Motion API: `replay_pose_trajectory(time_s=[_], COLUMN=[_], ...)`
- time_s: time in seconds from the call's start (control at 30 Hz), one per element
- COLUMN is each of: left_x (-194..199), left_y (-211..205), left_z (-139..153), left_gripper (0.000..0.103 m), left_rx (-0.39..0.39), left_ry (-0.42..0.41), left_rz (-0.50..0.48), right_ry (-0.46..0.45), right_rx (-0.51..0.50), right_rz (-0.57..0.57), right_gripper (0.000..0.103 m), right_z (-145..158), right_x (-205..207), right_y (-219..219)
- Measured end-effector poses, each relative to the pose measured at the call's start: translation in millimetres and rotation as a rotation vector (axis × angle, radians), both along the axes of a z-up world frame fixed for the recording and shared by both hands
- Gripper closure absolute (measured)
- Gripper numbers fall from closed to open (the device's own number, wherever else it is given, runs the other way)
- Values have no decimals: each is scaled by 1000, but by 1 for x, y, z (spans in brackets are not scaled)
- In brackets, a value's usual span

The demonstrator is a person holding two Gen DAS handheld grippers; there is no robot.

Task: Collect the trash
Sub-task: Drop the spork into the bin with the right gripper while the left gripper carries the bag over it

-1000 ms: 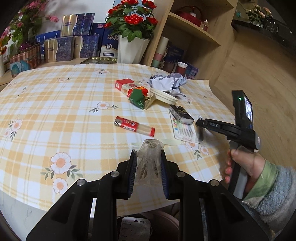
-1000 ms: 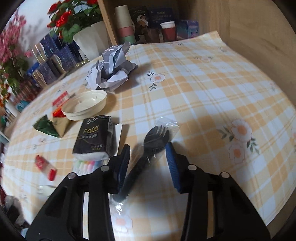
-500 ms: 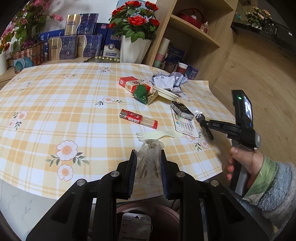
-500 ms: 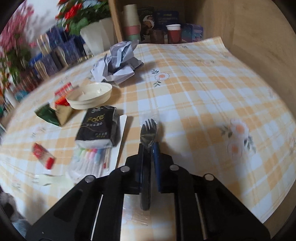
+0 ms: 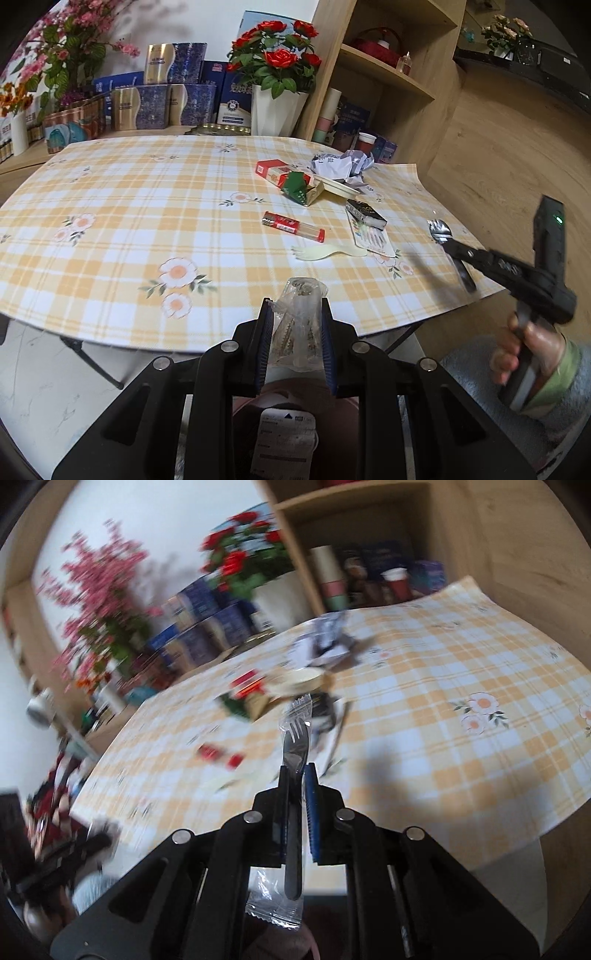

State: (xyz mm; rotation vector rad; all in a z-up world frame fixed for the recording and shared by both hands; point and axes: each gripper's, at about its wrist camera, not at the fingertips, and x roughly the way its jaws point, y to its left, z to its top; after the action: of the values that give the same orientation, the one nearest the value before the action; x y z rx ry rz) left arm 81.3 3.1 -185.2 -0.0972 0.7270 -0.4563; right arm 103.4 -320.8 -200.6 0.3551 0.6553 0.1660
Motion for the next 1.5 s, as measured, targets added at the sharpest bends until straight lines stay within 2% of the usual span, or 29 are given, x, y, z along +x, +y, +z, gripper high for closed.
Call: replay_pose_trajectory(time_s=[0.13, 0.3, 0.47, 0.7, 0.87, 1.0, 1.07, 1.1, 1.13, 1.17, 1.23, 1.27, 1.33, 1.43, 1.5], left_x=[-15, -33, -43, -43, -40, -41, -41, -40, -39, -39, -36, -35, -34, -34, -34], left_y=[9, 13, 15, 26, 28, 21, 17, 15, 13, 13, 12, 12, 11, 9, 7], left_z=[5, 5, -1, -8, -11, -11, -13, -14, -15, -17, -19, -20, -23, -24, -25], left_gripper=[79, 79, 79, 79, 79, 79, 79, 79, 79, 79, 79, 79, 79, 79, 79], left_rx=[5, 28, 65, 65, 45, 60, 73, 79, 83, 86, 91, 91, 96, 105, 113], left_ry=[-22, -41, -31, -9, 10, 5, 8, 11, 16, 21, 33, 39, 51, 54, 56], left_rz=[16, 16, 15, 33, 36, 9, -3, -6, -10, -11, -12, -12, -11, -19, -24], right_ry=[-13, 35, 85, 236, 303, 373, 405, 419, 428, 429, 425, 415, 385, 295, 231], right_rx=[-23, -5, -49, -92, -106, -91, -94, -104, -111, -120, -134, -140, -153, -192, -221], right_rz=[95, 203, 293, 370, 392, 429, 445, 444, 445, 443, 438, 429, 406, 336, 281], right_gripper=[91, 91, 91, 91, 91, 90, 83, 70, 62, 61, 48, 44, 28, 11, 7], right_z=[0, -16, -36, -78, -91, -104, -111, -114, -116, -116, -116, -114, -109, -91, -79], right_x=[-29, -51, -63, -59, -57, -55, -54, -54, -54, -54, -53, -53, -54, -57, -59], right_y=[25, 60, 87, 111, 120, 126, 128, 130, 131, 132, 133, 132, 129, 121, 115])
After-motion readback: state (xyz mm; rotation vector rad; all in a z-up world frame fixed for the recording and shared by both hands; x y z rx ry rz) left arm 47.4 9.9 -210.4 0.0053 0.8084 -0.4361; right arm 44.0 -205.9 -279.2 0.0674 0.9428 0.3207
